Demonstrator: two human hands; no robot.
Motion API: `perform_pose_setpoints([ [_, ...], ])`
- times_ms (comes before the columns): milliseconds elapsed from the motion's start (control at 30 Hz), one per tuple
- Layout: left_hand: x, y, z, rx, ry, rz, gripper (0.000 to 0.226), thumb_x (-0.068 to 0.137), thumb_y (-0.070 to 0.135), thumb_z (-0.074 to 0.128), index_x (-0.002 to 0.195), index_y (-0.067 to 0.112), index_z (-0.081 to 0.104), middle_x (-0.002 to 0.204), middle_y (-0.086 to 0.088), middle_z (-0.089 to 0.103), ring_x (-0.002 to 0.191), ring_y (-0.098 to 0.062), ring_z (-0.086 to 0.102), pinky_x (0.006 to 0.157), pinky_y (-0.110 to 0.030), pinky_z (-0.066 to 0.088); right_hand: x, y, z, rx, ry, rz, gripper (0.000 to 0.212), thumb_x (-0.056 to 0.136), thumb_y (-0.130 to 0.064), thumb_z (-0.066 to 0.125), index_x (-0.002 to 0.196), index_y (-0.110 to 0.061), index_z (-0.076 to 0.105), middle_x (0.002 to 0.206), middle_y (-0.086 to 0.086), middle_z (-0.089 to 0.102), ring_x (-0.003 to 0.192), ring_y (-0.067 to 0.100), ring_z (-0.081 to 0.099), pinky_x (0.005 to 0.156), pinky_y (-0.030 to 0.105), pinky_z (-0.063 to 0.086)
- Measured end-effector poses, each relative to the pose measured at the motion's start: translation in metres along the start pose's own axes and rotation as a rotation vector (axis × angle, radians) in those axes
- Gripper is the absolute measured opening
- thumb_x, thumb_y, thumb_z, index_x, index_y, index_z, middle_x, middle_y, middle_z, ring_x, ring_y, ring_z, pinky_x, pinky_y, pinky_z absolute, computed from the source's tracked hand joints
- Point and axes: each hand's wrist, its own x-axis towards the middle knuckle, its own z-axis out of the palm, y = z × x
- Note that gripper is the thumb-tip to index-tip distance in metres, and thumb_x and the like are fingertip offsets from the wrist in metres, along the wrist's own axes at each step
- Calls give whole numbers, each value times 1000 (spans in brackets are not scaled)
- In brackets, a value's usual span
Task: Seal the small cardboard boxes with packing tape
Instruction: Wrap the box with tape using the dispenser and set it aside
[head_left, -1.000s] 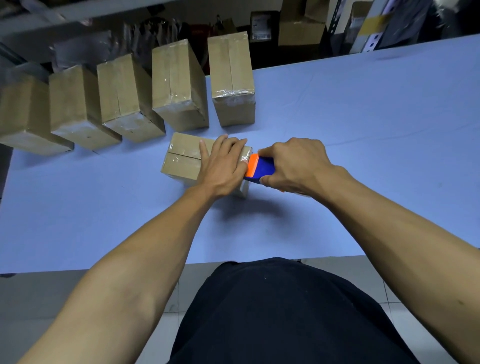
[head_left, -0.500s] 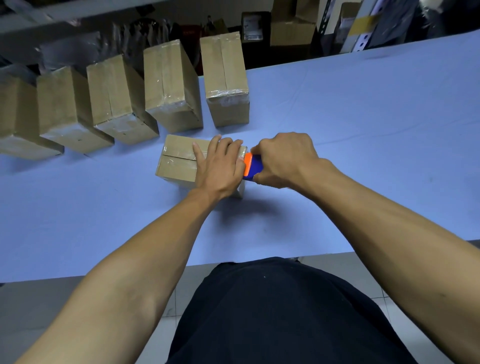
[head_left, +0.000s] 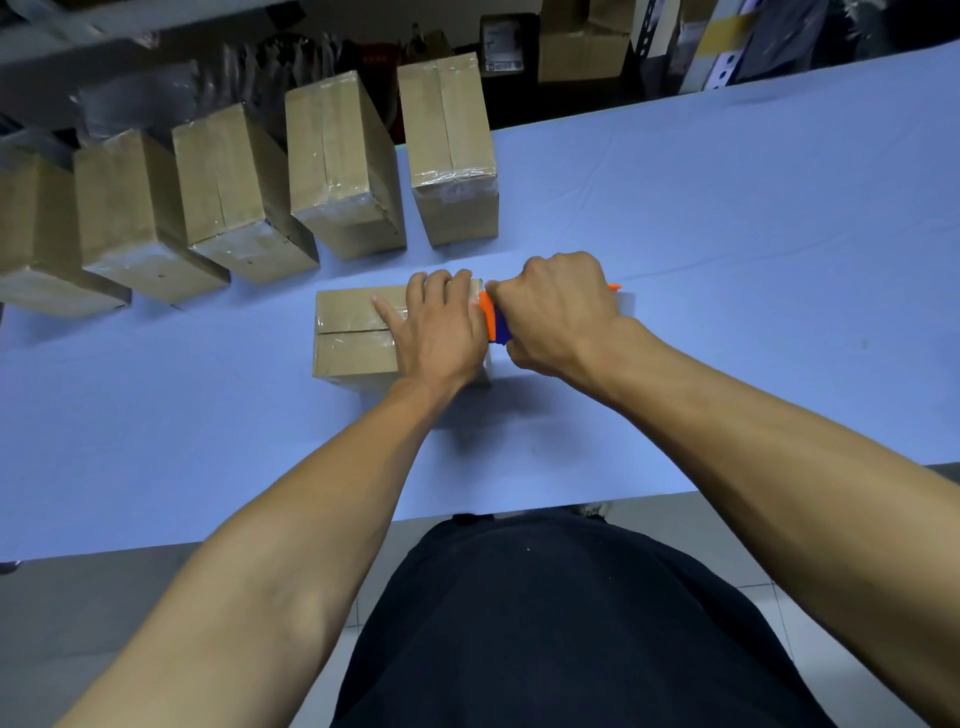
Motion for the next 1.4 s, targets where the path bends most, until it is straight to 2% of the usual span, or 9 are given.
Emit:
perform_pose_setpoints([
  [233,1,-3,-4,-75,-30,9,40,97,31,42,135,23,50,134,3,48,135,-21,32,112,-72,4,12,28,0,357,-170,106,57,72,-46,75,128,-38,62,111,-1,68,105,26,60,74,31,36],
  [333,1,-2,-5,-81,-25,10,35,98,31,42,131,23,52,132,3,49,133,-21,33,112,-72,3,21,27,-2,375,-211,147,61,69,-46,76,128,-38,61,111,0,66,104,26,59,74,31,38],
  [533,1,-2,6,20,-13,50,39,97,42,41,132,26,50,133,5,49,136,-23,33,111,-72,8,1,-1,61,250,-227,113,31,82,-40,62,110,-27,65,101,5,67,93,31,64,67,29,34],
  [733,7,-1,9,-14,17,-13,38,91,44,49,124,26,56,126,4,52,134,-22,36,112,-72,9,8,25,74,456,-130,260,73,83,-61,66,145,-35,38,114,14,57,100,39,60,75,36,41],
  [900,9,5,-2,-89,-69,-79,54,96,56,45,140,27,48,144,3,45,142,-21,27,116,-64,4,13,24,85,567,-158,324,82,87,-29,61,155,-35,16,116,17,46,86,36,49,76,39,44],
  [1000,17,-15,-19,23,-178,65,62,97,63,36,150,30,38,155,4,39,143,-21,29,112,-53,17,10,30,87,626,-215,396,89,82,-30,67,155,-38,15,116,14,45,91,36,52,78,38,46],
  [1100,21,-40,-27,261,-170,250,64,95,68,32,144,30,43,138,-2,56,126,-28,46,95,-45,29,9,36,87,706,-219,410,85,78,-35,73,150,-36,27,120,9,53,100,34,57,76,34,44],
  [1233,17,-34,-23,161,-146,33,65,91,75,32,117,20,56,117,-8,63,111,-34,53,84,-41,39,13,39,75,857,-114,455,68,78,-31,70,140,-32,42,117,-2,62,98,27,55,75,31,41],
  [1400,10,-16,-18,-269,-224,-244,61,91,70,45,120,17,55,126,-5,60,118,-29,54,81,-35,37,16,46,56,935,-1,403,69,77,-31,72,140,-34,45,122,-4,62,97,21,54,84,34,49],
])
